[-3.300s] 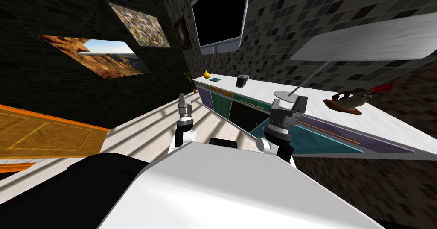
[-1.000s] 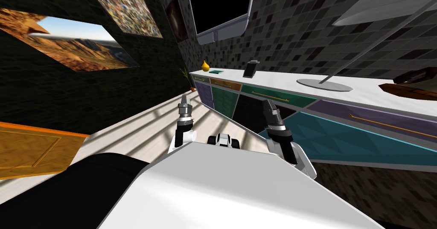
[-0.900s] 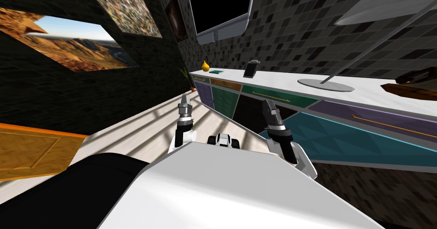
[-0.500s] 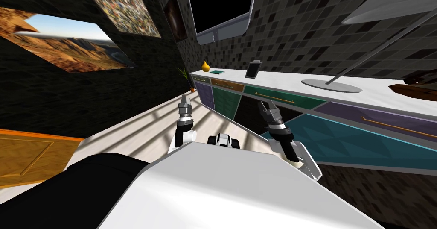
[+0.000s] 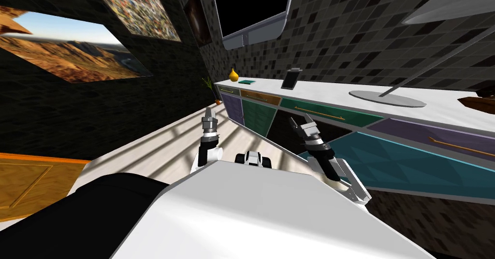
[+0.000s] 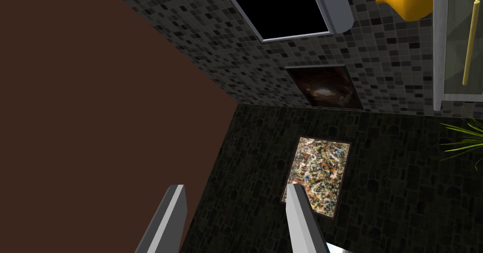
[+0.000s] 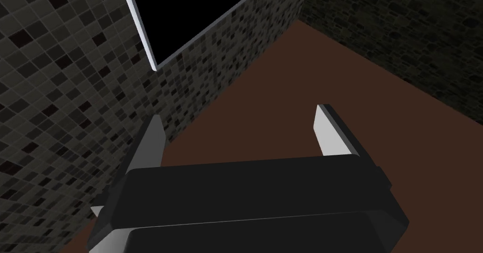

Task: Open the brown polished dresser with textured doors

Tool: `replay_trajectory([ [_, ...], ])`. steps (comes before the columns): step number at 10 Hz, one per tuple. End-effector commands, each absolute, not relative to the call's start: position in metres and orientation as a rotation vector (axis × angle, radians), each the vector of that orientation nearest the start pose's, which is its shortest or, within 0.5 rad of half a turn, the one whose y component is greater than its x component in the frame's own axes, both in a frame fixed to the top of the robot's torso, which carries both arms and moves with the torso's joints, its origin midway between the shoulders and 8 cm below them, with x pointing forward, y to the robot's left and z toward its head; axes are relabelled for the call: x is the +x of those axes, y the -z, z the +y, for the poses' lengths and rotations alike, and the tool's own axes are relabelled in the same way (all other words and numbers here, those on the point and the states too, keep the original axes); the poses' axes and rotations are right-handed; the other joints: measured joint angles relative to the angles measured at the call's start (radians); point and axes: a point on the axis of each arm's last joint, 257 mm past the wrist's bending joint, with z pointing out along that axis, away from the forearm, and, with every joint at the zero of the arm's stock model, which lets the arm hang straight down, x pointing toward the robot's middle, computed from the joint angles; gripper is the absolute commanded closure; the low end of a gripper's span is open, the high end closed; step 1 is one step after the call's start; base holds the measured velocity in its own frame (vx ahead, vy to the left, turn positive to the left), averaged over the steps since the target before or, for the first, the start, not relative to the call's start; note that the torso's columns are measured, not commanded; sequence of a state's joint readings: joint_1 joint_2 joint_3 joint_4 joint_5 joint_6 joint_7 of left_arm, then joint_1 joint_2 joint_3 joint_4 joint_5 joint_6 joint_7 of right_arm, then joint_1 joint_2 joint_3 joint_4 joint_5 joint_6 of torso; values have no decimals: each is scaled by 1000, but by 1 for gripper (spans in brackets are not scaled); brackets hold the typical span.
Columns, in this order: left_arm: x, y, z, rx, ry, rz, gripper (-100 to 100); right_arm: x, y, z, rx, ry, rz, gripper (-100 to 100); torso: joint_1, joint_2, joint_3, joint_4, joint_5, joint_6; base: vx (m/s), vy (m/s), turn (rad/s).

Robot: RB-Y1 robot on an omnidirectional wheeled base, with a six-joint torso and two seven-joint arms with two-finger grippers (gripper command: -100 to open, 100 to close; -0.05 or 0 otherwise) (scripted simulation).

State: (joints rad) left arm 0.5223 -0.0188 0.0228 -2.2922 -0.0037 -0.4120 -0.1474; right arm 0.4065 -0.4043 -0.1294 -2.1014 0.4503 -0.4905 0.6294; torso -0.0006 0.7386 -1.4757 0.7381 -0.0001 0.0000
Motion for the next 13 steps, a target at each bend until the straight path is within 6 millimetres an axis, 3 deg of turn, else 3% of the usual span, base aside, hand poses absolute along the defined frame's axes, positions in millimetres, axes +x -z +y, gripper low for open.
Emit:
replay_trajectory([
  [1, 352, -6, 294, -683, 1111, 702, 0, 402, 56, -270, -386, -115, 1138, -100, 1, 0, 0, 0, 0, 0, 86, 117, 2],
  [13, 352, -6, 294, -683, 1111, 702, 0, 447, 102, -321, -818, 446, 1172, -100, 0, -1, -1, 0, 0, 0, 89, 87, 38],
])
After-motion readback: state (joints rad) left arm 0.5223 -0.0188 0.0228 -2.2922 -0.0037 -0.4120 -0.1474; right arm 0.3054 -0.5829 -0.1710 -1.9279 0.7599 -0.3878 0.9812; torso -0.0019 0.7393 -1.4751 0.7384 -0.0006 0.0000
